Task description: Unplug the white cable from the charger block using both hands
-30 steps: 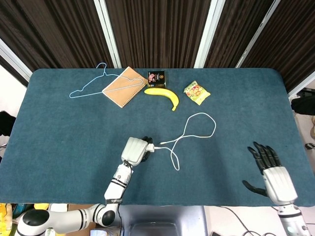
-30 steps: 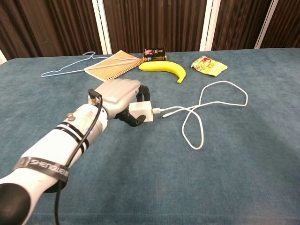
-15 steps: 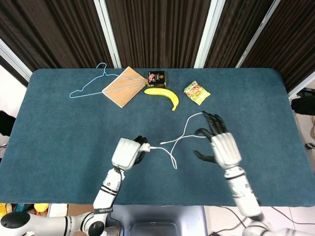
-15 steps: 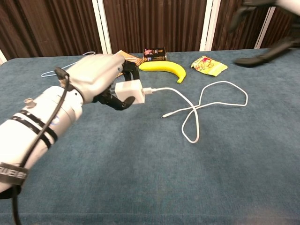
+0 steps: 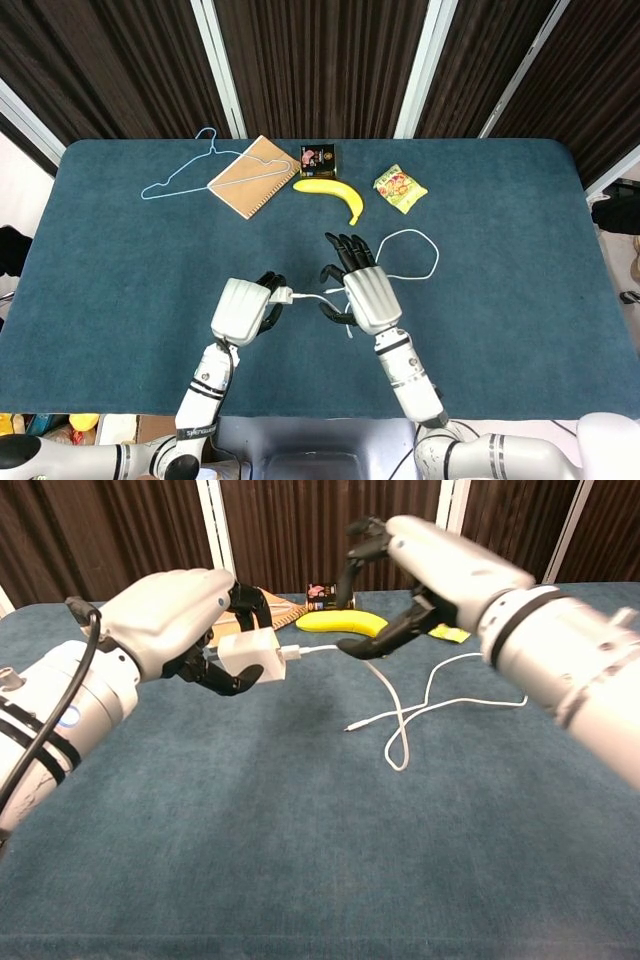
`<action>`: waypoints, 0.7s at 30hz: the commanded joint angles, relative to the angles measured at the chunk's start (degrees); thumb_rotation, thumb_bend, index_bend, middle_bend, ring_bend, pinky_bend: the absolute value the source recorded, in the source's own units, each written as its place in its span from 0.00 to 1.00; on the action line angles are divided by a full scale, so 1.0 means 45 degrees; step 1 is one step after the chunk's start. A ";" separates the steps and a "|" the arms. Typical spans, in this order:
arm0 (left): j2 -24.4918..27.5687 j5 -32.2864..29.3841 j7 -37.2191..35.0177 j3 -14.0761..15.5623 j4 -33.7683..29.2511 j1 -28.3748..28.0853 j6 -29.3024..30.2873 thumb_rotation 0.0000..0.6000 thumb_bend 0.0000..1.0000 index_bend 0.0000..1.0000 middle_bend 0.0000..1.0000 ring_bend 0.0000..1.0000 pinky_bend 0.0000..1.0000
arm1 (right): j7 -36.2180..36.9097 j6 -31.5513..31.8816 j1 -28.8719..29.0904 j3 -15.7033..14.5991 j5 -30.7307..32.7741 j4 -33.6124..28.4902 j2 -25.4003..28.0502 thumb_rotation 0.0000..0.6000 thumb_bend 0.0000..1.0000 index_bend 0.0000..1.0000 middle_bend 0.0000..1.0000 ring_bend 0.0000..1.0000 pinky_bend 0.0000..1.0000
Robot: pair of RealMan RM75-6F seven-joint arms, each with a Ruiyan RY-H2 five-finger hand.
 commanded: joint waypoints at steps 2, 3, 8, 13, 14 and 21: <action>0.0038 0.0048 0.0027 -0.0012 -0.0094 0.0000 0.0041 1.00 0.61 0.77 0.82 1.00 1.00 | 0.0007 -0.0169 0.0425 0.0163 0.0475 0.0426 -0.0681 1.00 0.39 0.61 0.15 0.00 0.00; 0.0049 0.0062 0.0050 -0.0017 -0.0110 -0.0004 0.0052 1.00 0.61 0.77 0.82 1.00 1.00 | 0.0032 -0.0173 0.0498 0.0177 0.0516 0.0524 -0.0797 1.00 0.39 0.62 0.15 0.00 0.00; 0.0105 0.0026 0.0125 -0.0025 -0.0143 -0.0002 0.0051 1.00 0.60 0.77 0.82 1.00 1.00 | 0.0110 -0.0177 0.0806 0.0175 0.0729 0.0974 -0.1307 1.00 0.39 0.63 0.16 0.00 0.00; 0.0185 0.0040 0.0131 -0.0014 -0.0194 0.0001 0.0042 1.00 0.60 0.77 0.82 1.00 1.00 | 0.0181 0.0031 0.1030 0.0216 0.0647 0.1291 -0.1623 1.00 0.39 0.64 0.16 0.00 0.00; 0.0199 0.0052 0.0138 -0.0008 -0.0210 0.0000 0.0042 1.00 0.60 0.77 0.82 1.00 1.00 | 0.0184 0.0054 0.1062 0.0224 0.0647 0.1333 -0.1659 1.00 0.39 0.64 0.16 0.00 0.00; 0.0300 0.0159 0.0139 0.0036 -0.0312 0.0012 0.0075 1.00 0.60 0.77 0.82 1.00 1.00 | 0.0168 0.0075 0.1247 0.0342 0.0927 0.1511 -0.1780 1.00 0.42 0.65 0.16 0.00 0.00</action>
